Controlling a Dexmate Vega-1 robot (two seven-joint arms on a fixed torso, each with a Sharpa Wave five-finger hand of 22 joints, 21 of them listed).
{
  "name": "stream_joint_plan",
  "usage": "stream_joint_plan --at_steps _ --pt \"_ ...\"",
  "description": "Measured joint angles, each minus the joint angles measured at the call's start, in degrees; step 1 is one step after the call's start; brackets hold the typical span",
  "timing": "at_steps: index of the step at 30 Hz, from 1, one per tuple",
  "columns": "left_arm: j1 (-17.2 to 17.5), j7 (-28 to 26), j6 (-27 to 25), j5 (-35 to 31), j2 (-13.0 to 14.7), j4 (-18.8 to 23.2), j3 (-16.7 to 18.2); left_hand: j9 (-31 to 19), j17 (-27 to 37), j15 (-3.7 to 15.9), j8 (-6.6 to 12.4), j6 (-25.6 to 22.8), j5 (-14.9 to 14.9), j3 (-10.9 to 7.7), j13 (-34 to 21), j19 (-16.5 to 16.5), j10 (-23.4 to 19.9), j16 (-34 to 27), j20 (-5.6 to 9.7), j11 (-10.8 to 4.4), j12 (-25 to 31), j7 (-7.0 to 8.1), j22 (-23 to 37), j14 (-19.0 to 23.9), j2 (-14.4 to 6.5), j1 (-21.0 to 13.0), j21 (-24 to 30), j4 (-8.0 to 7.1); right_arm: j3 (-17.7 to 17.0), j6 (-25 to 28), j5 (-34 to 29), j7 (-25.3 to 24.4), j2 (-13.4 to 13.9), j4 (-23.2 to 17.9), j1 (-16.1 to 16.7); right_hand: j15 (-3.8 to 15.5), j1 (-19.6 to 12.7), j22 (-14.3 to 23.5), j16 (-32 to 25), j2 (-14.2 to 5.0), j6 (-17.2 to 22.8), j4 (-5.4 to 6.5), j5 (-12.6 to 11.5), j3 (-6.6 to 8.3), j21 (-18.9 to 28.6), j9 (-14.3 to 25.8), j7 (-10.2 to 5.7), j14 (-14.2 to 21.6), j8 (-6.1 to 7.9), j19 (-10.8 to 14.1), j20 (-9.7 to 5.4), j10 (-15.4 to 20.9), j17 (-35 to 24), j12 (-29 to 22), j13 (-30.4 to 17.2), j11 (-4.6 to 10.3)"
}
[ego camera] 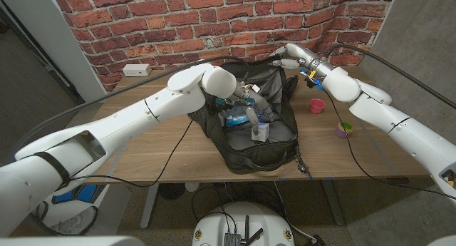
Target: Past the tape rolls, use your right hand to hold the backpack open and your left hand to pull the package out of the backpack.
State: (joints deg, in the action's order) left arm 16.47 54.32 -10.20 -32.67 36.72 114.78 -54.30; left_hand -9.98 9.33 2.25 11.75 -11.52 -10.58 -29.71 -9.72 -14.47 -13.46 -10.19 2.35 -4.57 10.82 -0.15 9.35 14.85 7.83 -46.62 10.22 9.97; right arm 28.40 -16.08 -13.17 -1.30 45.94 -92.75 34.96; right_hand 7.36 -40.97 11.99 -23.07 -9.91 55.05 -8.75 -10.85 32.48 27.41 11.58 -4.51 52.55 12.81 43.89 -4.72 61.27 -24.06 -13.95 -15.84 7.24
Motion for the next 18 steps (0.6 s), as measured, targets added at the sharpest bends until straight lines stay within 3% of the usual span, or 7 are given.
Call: stream_joint_plan --at_steps 8,18 --pt "1.1 -0.8 0.5 -0.5 -0.4 -1.6 -0.6 0.0 0.0 0.23 0.87 -2.4 0.2 0.87 0.0 -1.8 -2.3 -0.2 -0.08 -0.9 0.2 0.05 0.0 2.3 0.0 -0.9 0.4 -0.06 -0.3 0.0 0.1 -0.1 0.3 -0.5 0.5 0.0 0.0 -0.3 0.0 0.0 0.0 0.14 0.0 0.14 0.2 0.0 0.0 0.0 -0.07 0.0 0.0 0.0 0.0 0.0 0.0 0.0" --pt "2.0 -1.5 0.6 -1.5 -0.3 -1.3 -0.6 0.0 0.0 0.26 1.3 -6.0 0.2 2.41 0.0 -3.5 -5.9 -0.4 0.0 -0.99 0.4 -0.11 0.0 5.7 0.0 -2.0 0.4 -0.18 -0.7 0.1 0.1 -0.3 0.7 -1.4 1.2 0.0 0.0 -0.3 0.0 0.01 0.0 0.14 0.0 0.14 0.4 0.0 0.0 0.0 -0.29 0.0 0.0 0.0 -0.3 0.0 0.0 0.0"
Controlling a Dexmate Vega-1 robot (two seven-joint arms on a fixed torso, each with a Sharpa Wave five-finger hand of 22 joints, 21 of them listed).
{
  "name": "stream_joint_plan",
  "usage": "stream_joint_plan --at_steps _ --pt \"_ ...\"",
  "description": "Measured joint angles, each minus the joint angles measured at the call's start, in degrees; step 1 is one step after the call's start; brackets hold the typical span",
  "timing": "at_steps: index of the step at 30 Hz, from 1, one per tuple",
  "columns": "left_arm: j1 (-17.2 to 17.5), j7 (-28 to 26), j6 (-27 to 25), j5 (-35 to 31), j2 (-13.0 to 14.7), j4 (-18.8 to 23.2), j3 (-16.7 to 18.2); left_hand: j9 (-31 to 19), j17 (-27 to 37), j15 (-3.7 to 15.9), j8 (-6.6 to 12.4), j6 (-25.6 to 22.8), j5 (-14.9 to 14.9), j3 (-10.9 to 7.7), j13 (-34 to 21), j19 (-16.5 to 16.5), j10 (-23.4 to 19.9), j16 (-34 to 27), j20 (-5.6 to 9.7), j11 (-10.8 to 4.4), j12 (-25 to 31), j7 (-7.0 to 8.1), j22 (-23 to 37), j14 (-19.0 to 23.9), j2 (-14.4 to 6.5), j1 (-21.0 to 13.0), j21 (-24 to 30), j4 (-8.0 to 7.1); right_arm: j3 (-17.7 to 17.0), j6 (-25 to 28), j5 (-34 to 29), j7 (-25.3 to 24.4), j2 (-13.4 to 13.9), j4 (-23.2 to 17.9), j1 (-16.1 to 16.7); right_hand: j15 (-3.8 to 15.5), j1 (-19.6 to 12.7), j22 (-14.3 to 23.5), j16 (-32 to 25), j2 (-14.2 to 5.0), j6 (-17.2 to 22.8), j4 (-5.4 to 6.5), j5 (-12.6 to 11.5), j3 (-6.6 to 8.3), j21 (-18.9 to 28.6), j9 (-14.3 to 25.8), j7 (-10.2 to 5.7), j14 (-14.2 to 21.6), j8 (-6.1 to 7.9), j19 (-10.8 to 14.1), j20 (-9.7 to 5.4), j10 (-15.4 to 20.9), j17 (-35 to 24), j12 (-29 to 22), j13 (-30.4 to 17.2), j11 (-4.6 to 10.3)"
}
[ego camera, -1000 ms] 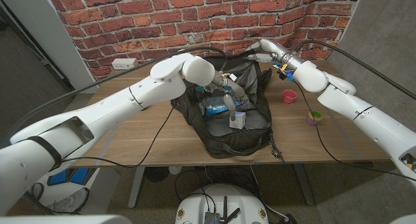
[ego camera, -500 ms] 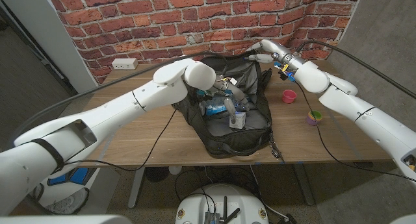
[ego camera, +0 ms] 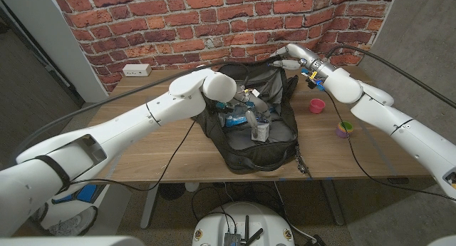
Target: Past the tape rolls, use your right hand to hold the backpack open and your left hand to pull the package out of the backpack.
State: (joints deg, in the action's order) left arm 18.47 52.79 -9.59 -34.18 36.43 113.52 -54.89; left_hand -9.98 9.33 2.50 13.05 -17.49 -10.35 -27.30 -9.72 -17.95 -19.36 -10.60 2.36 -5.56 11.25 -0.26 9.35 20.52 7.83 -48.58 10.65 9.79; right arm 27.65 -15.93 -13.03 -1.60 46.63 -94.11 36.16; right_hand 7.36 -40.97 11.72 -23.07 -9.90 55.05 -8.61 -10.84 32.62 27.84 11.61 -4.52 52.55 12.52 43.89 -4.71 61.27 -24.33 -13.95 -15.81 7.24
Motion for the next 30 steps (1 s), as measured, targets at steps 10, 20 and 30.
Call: stream_joint_plan --at_steps 10,20,30 --pt "1.1 -0.2 -0.9 -1.4 0.4 0.8 0.2 0.0 0.0 0.07 0.46 -4.5 0.0 1.9 0.0 -3.5 -5.3 0.0 0.1 -0.14 0.2 -0.45 0.0 4.8 -0.1 -0.5 0.2 -0.14 -0.3 0.3 0.0 -0.1 0.2 -0.7 0.5 0.0 0.0 0.0 0.2 0.0 0.0 0.0 0.0 0.0 0.2 0.0 -0.01 0.0 -0.17 -0.1 -0.11 0.0 0.0 0.2 -0.3 0.0" --pt "2.3 -0.7 -1.6 -1.7 0.8 1.3 1.0 0.0 0.0 0.48 0.91 -11.4 0.0 4.24 0.0 -7.9 -11.9 -0.2 0.34 -1.65 0.2 -0.04 0.1 11.0 -0.2 -1.8 0.5 -0.3 -0.3 0.5 -0.1 -0.1 0.2 -0.9 0.6 0.0 0.0 0.0 0.2 0.0 0.0 -0.01 0.0 -0.01 0.4 0.0 0.02 0.0 0.01 -0.4 0.21 0.0 0.0 0.2 -0.3 0.0" --pt "3.4 -3.5 -1.6 -2.6 1.2 2.0 1.8 -0.3 0.0 0.85 1.8 -18.6 -0.3 6.08 0.0 -11.5 -18.8 -0.4 0.41 -3.33 0.7 1.57 0.1 16.2 -1.3 -3.3 0.5 -0.36 -0.3 0.6 -0.3 0.0 0.2 -1.2 0.6 0.0 0.0 0.0 0.2 0.01 0.0 -0.06 0.0 -0.06 0.8 0.0 0.02 0.0 0.01 -0.4 0.21 0.0 -0.3 0.2 -0.3 0.0"
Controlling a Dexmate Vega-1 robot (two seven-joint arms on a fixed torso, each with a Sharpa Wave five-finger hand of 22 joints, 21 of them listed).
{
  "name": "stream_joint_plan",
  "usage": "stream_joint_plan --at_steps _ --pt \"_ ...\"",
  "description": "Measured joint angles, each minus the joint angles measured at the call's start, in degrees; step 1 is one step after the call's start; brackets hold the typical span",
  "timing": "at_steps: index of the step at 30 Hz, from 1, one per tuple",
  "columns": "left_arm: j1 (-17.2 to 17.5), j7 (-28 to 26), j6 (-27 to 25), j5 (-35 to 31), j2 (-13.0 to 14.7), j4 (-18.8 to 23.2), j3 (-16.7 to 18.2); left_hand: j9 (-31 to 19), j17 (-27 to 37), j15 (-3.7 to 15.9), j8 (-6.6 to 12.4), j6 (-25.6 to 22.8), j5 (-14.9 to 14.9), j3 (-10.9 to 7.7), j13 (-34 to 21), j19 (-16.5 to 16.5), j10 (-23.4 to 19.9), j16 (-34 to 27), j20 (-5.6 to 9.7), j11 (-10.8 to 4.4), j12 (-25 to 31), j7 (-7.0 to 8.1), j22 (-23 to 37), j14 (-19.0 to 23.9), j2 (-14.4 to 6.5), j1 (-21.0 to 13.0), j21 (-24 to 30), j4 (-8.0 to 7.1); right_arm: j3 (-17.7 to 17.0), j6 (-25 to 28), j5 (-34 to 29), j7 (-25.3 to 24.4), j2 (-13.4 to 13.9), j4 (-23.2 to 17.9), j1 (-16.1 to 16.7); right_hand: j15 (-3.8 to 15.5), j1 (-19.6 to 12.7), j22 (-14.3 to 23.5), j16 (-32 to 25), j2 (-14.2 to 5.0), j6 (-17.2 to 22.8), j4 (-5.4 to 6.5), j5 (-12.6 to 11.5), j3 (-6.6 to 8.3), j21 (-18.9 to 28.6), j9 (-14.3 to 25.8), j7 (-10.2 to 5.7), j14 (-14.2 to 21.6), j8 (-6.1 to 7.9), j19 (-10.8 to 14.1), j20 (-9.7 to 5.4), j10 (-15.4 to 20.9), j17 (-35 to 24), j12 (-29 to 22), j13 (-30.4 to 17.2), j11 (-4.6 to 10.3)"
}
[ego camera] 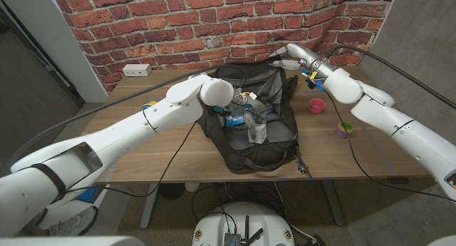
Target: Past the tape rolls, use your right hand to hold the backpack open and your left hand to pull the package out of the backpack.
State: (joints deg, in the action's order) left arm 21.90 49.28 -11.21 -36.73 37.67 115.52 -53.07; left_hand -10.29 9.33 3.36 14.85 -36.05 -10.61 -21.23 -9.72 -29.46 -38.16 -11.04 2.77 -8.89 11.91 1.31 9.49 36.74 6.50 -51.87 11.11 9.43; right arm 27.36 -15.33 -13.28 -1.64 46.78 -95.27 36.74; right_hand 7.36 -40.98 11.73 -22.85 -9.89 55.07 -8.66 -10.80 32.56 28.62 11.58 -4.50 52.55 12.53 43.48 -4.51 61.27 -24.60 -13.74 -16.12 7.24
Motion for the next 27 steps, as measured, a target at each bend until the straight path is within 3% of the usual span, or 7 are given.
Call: stream_joint_plan --at_steps 5,15,27 --pt "0.8 -1.1 0.2 -0.4 0.2 0.5 0.5 0.0 0.2 0.28 0.36 -4.3 -0.2 0.21 0.0 -2.0 -3.7 -0.2 0.23 -1.19 0.0 1.07 0.0 3.1 -1.2 -1.2 0.4 -0.09 -0.1 0.1 0.0 0.0 0.0 -0.2 0.2 0.0 0.0 0.0 0.0 0.0 0.0 -0.02 0.0 -0.02 0.0 0.2 -0.01 0.0 -0.01 0.0 0.0 0.0 0.0 0.0 0.0 0.04" --pt "2.4 -3.3 1.0 -1.5 0.8 1.5 1.5 0.0 0.2 1.66 0.63 -10.3 -0.4 0.04 0.0 -6.0 -10.2 0.1 0.58 -1.95 0.0 2.89 0.3 8.3 -2.5 -3.4 1.0 -0.14 -0.4 0.2 0.0 -0.4 0.1 -0.5 0.7 0.0 0.0 0.0 0.0 0.02 0.0 -0.03 0.0 -0.02 0.2 0.3 -0.01 0.0 -0.17 0.0 0.0 0.2 0.0 0.0 0.0 0.23" --pt "4.9 -6.4 1.1 -3.4 1.0 3.2 2.8 -0.3 0.2 2.08 0.62 -11.2 -0.4 -0.3 -0.3 -7.4 -11.3 0.1 0.91 -2.38 -0.2 3.3 0.5 9.5 -3.6 -3.7 1.4 0.05 -0.7 0.5 0.0 -0.9 0.3 -0.9 1.2 0.0 0.0 0.0 0.0 0.03 0.0 0.18 0.2 0.19 0.6 0.3 -0.02 0.0 -0.38 -0.2 -0.21 0.2 -0.3 0.4 0.0 0.23"
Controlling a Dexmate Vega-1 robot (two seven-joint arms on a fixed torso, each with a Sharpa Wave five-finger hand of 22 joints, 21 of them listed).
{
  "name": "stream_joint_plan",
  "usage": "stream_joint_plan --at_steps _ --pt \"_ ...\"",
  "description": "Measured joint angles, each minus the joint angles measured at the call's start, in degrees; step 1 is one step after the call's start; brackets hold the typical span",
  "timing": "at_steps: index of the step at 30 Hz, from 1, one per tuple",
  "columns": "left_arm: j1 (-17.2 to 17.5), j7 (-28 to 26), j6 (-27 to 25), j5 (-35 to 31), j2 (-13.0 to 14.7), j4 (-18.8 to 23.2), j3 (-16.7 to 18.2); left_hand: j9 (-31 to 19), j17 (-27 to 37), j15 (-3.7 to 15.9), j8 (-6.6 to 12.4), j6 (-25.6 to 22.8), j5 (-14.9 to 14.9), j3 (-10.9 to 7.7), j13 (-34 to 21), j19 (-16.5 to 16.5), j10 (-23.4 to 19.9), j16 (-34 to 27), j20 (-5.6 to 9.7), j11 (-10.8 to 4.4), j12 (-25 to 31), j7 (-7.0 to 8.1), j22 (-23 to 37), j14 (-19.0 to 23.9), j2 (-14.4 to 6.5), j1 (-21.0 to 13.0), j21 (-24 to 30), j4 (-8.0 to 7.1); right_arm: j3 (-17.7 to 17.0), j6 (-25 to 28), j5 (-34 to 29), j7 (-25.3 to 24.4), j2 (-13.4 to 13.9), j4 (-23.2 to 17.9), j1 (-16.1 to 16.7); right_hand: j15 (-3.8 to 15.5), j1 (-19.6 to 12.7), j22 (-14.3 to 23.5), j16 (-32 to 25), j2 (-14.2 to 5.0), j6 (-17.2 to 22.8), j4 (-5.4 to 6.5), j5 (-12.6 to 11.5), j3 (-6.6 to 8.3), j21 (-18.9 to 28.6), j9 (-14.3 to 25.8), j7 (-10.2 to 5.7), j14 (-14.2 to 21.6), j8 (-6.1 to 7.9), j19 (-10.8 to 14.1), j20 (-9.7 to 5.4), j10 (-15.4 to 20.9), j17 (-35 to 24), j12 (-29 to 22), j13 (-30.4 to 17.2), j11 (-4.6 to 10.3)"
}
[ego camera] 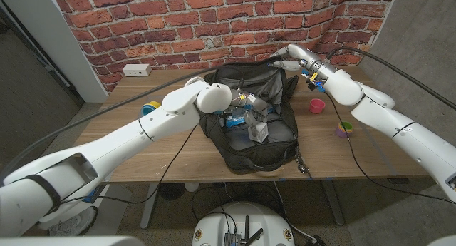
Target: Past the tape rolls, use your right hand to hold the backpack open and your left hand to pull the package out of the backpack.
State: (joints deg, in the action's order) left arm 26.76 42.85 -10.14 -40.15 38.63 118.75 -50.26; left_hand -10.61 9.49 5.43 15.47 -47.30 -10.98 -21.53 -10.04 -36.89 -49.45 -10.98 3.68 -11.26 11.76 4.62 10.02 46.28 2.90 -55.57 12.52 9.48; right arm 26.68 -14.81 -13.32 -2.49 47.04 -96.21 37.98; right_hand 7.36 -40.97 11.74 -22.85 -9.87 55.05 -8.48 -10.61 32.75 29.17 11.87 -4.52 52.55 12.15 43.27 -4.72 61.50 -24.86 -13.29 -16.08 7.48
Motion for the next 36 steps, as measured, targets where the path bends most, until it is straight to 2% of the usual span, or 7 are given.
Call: stream_joint_plan --at_steps 19,20,36 --pt "3.8 -0.9 -2.5 0.7 0.7 4.6 3.1 0.0 -0.1 0.19 -0.57 0.0 0.0 0.0 0.0 -0.3 0.0 0.4 -0.3 0.01 -0.3 -0.02 0.0 0.4 -0.2 0.2 0.0 0.0 -0.4 0.3 0.0 -0.5 0.3 -0.4 0.5 0.0 0.0 0.0 0.0 0.06 -0.1 0.0 0.0 0.0 0.5 0.0 -0.11 0.0 0.24 -0.3 0.31 0.0 0.0 0.0 -0.2 0.0" --pt "3.9 -1.0 -4.8 2.5 0.8 4.9 3.3 0.0 -0.1 0.19 -0.62 0.0 0.0 0.0 0.0 -0.3 0.0 0.4 -0.3 0.01 -0.3 -0.03 0.0 0.4 -0.2 0.2 0.0 0.0 -0.5 0.3 0.0 -0.5 0.4 -0.5 0.6 0.0 0.0 0.0 0.0 0.06 -0.1 0.0 0.0 0.0 0.5 0.0 -0.11 0.0 0.24 -0.3 0.31 0.0 0.0 0.0 -0.2 0.0" --pt "6.5 -2.1 -11.6 8.9 3.7 10.3 6.5 0.0 -0.2 0.19 -1.1 0.1 0.0 0.0 0.0 -0.3 0.0 0.8 -0.3 0.03 -0.7 -0.14 0.0 0.4 -0.2 0.2 0.0 0.0 -0.7 -0.6 0.0 -1.0 0.5 -0.1 0.9 0.0 0.2 0.0 0.3 0.14 0.0 -0.24 0.0 0.2 0.8 0.0 -0.05 0.0 0.21 -0.4 0.2 0.0 -0.3 0.0 -0.3 -0.01"
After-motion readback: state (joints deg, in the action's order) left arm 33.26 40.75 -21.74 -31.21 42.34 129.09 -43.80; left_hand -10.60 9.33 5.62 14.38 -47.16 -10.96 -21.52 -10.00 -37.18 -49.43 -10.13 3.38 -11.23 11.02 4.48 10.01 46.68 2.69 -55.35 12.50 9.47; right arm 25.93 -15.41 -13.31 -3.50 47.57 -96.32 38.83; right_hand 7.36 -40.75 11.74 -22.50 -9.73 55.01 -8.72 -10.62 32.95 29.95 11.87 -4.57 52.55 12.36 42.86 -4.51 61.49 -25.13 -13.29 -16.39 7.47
